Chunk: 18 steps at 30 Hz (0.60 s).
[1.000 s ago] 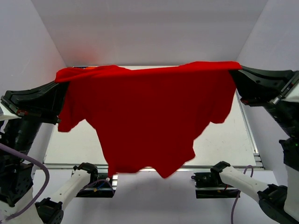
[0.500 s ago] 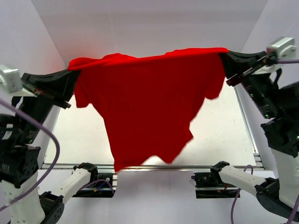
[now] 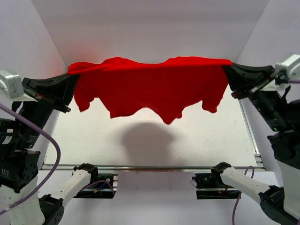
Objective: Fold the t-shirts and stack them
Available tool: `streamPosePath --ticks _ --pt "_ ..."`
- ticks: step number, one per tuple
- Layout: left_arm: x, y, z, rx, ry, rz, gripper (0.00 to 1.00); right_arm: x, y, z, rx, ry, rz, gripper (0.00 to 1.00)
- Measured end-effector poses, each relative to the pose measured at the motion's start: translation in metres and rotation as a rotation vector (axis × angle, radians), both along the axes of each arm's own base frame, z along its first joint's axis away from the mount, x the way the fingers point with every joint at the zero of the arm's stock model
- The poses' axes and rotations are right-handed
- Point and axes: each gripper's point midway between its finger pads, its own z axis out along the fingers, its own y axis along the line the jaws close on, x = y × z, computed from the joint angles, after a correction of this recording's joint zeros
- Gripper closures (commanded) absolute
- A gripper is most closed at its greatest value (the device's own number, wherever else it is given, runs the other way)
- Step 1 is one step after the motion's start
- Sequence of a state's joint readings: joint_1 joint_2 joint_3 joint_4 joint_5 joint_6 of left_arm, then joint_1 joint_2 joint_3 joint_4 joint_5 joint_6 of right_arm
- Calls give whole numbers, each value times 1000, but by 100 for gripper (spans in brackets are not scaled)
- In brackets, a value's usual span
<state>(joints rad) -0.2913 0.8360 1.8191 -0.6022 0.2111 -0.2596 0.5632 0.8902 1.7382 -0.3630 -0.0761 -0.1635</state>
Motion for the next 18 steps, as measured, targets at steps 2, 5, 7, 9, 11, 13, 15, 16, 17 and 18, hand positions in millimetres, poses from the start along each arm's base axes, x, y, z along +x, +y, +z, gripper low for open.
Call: streamPosePath --ticks 2,5,7,9,11,13,15,16,17,18 --pt "-4 1 1 -1 -8 1 100 -6 -1 -1 0 -10 14 100" --pt "-4 2 1 -1 -7 3 100 -15 -5 2 10 -31 19 100" --pt "-1 2 -3 3 2 8 100 -16 -7 2 13 -38 14 100" --pt "5 1 -9 7 16 14 100 -11 -7 -2 17 -32 -3 100" --pt "17 -1 -21 15 47 21 100 1 -6 -12 17 -17 -31 100" --pt "32 -3 -39 21 92 39 100 19 -5 -30 8 20 -76 100" --pt "56 -6 -64 32 152 58 100 45 -1 -56 -10 68 -137 100" --pt "68 -8 -79 39 191 68 100 60 1 -73 -25 101 -173 100" --pt "83 -11 -95 48 231 76 100 75 3 -89 -43 136 -206 100" --pt "97 -13 -112 54 269 85 100 92 5 -108 -61 171 -247 100"
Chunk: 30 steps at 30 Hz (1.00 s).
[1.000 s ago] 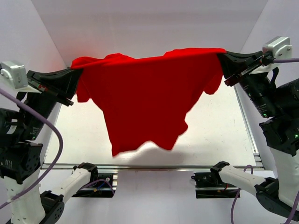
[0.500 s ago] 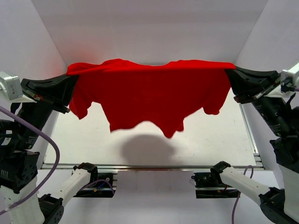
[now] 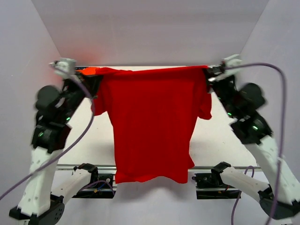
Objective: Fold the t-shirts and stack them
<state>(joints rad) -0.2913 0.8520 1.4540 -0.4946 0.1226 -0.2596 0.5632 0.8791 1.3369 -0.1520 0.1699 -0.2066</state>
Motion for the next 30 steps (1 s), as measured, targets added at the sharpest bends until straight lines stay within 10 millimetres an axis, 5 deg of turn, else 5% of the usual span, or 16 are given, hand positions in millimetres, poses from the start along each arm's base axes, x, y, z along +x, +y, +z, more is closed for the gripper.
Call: streamPosePath --ticks 6,10,23,28,30 --pt "80 -11 -138 65 298 79 100 83 15 -132 -148 248 -180 100" --pt "108 -10 -219 118 467 133 100 119 22 -200 -241 377 -241 100" --pt "241 -27 -345 248 677 239 100 240 27 -329 -393 574 -426 100" --pt "278 -25 -380 277 729 283 100 287 28 -349 -381 604 -454 100" --pt "295 -21 -390 284 749 303 65 308 30 -350 -356 609 -456 64"
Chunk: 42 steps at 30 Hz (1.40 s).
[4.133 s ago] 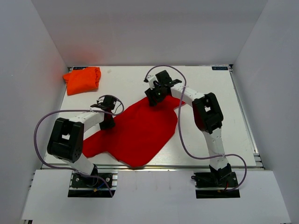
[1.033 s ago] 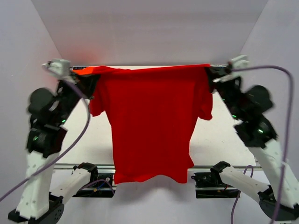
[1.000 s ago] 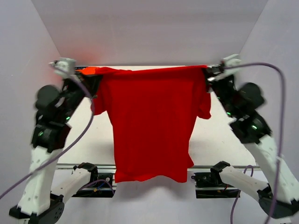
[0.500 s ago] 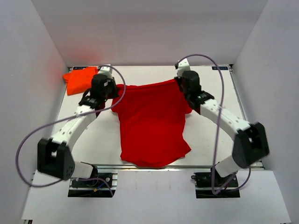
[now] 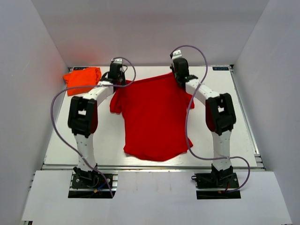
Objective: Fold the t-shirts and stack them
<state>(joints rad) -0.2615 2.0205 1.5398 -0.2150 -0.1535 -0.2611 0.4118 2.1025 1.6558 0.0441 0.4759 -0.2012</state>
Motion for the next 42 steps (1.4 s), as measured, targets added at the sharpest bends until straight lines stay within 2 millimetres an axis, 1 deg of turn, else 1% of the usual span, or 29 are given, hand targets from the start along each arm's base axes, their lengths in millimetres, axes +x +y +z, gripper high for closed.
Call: streamPosePath --ticks 1,2,3,4,5,6,7,9,10,12,14,15,16,19,21,22,24,25,27,28,29,30,31,33,36,37,39,40,42 --pt "8 2 -4 4 18 9 21 8 1 -1 7 13 1 48" --pt "18 5 -7 8 25 19 14 17 1 0 23 16 -2 33" --pt "29 8 -7 4 36 34 10 29 1 3 31 21 -2 16" --pt "41 10 -5 -2 38 42 10 40 1 8 60 14 -1 13" --pt "49 11 -4 -11 40 44 0 47 0 10 78 23 1 10" --pt "55 13 -1 -16 43 45 0 49 -2 13 98 31 5 10" --pt "56 15 1 -21 54 44 0 48 -6 11 114 56 9 10" --pt "47 22 4 -26 85 45 0 39 -13 16 150 90 13 10" --pt "41 23 7 -31 93 40 0 29 -17 15 169 112 13 10" --pt "1 28 6 -27 151 31 0 -2 -27 16 206 165 5 10" --pt "-53 27 8 -37 203 -2 0 -44 -33 16 244 221 3 10" --pt "-78 24 12 -56 202 -28 0 -68 -34 19 269 245 5 10" --pt "-113 21 17 -79 217 -62 0 -89 -35 24 296 254 8 10" --pt "-182 10 36 -165 163 -139 2 -150 -38 32 379 278 7 10" --pt "-214 1 42 -225 129 -191 8 -183 -43 30 423 303 -11 10" --pt "-227 -3 41 -249 126 -212 11 -198 -46 28 447 312 -25 10" --pt "-252 -11 27 -283 158 -244 14 -230 -53 16 485 347 -64 14" --pt "-263 -13 16 -295 192 -251 19 -245 -57 6 497 371 -87 16" --pt "-282 -18 -6 -307 263 -258 21 -273 -65 -17 509 434 -130 17" --pt "-291 -21 -16 -312 300 -262 25 -290 -69 -31 505 477 -154 20" --pt "-299 -23 -24 -316 331 -265 26 -304 -73 -43 504 510 -173 20" --pt "-306 -26 -31 -319 362 -272 28 -316 -76 -53 500 538 -189 24" --pt "-311 -29 -36 -320 385 -279 31 -328 -80 -61 496 565 -202 24" --pt "-319 -35 -45 -316 427 -290 35 -346 -83 -73 503 596 -213 30" --pt "-327 -43 -53 -301 465 -310 42 -361 -79 -86 530 626 -194 36" --pt "-330 -45 -55 -297 474 -316 44 -365 -76 -90 545 642 -183 40" --pt "-336 -48 -60 -287 489 -327 48 -368 -69 -96 568 668 -154 43" --pt "-340 -50 -63 -284 499 -333 51 -368 -64 -99 581 684 -139 46" --pt "-350 -52 -71 -276 528 -337 56 -368 -58 -105 597 710 -114 46"
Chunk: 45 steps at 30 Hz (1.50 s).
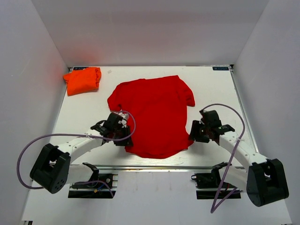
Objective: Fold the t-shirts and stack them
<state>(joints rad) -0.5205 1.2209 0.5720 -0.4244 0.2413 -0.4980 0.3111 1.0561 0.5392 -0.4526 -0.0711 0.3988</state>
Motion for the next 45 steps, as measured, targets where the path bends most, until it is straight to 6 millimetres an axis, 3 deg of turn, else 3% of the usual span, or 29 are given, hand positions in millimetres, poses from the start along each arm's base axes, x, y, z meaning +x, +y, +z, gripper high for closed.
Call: streamPosePath --ticks 5,6,8,10,15,18,19,23,26,29,34,37,45 --pt "-15 -10 -15 26 54 -36 73 -3 8 -15 30 46 38 53" --pt "-17 -12 -17 29 59 -46 99 -4 9 -18 34 50 44 62" --pt "-21 -16 -19 29 67 -57 100 -6 10 -20 34 55 55 85" --pt "-23 -20 -19 25 61 -80 100 -5 11 -21 38 52 58 100" --pt "-29 -24 -7 23 35 -104 100 -2 11 -20 38 41 52 100" --pt "-24 -24 18 6 -25 -84 100 2 7 -14 23 6 34 100" --pt "-17 -26 36 -22 -75 -73 100 4 5 -9 19 -15 27 100" --pt "4 -28 96 -75 -220 -1 100 22 -7 29 -32 -115 -40 100" --pt "13 -16 118 -43 -255 89 100 38 -21 61 -87 -179 -126 100" --pt "12 4 116 38 -219 187 100 38 -39 73 -154 -183 -217 100" --pt "-8 46 97 208 -110 351 100 15 -66 64 -258 -89 -319 100" --pt "-18 63 95 255 -81 423 100 9 -74 69 -280 -67 -359 100" --pt "-28 69 92 252 -54 461 100 -13 -81 69 -303 19 -406 100"
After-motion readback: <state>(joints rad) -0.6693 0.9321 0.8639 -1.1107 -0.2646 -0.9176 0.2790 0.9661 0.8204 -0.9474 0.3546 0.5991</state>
